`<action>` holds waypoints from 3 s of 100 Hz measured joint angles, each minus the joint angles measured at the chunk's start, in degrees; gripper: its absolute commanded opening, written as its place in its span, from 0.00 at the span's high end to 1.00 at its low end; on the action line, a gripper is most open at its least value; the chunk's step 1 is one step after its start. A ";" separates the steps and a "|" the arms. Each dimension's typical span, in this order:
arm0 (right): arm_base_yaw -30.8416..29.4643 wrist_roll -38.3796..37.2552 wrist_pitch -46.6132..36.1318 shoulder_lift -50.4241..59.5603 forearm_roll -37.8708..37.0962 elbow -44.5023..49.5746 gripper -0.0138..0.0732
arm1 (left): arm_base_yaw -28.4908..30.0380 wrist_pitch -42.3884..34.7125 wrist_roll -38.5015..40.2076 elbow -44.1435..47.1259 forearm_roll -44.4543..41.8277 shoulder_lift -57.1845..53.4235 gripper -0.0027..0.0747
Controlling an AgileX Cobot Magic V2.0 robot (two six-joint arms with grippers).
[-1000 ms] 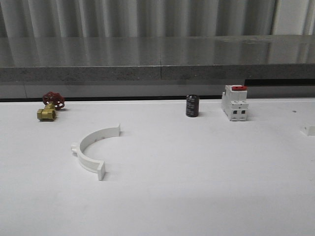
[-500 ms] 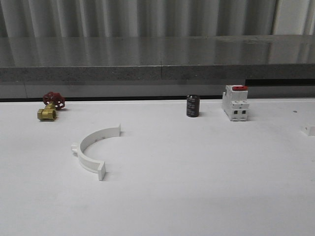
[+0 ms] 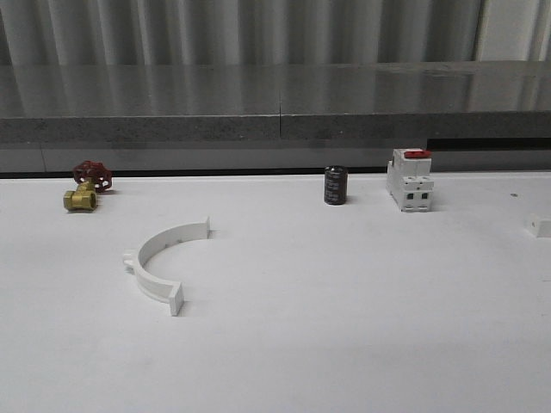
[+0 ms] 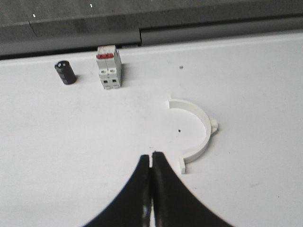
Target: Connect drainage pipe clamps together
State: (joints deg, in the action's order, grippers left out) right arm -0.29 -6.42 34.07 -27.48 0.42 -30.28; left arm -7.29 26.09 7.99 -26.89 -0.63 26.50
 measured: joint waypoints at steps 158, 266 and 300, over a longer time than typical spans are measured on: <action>-15.18 20.59 8.79 -72.67 7.71 -37.01 0.29 | 0.00 0.00 0.00 0.00 -0.21 0.00 0.99; -15.31 23.48 8.01 -82.54 9.75 -38.19 0.92 | 0.00 0.00 -0.14 0.00 -0.25 0.00 0.99; -0.69 13.78 13.76 -77.02 11.96 -40.31 0.88 | 0.00 0.00 -0.14 0.00 -0.35 0.00 0.99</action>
State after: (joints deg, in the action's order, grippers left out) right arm -0.98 7.36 47.82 -104.50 12.38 -70.58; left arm -7.29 26.09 7.85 -26.89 -0.98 26.50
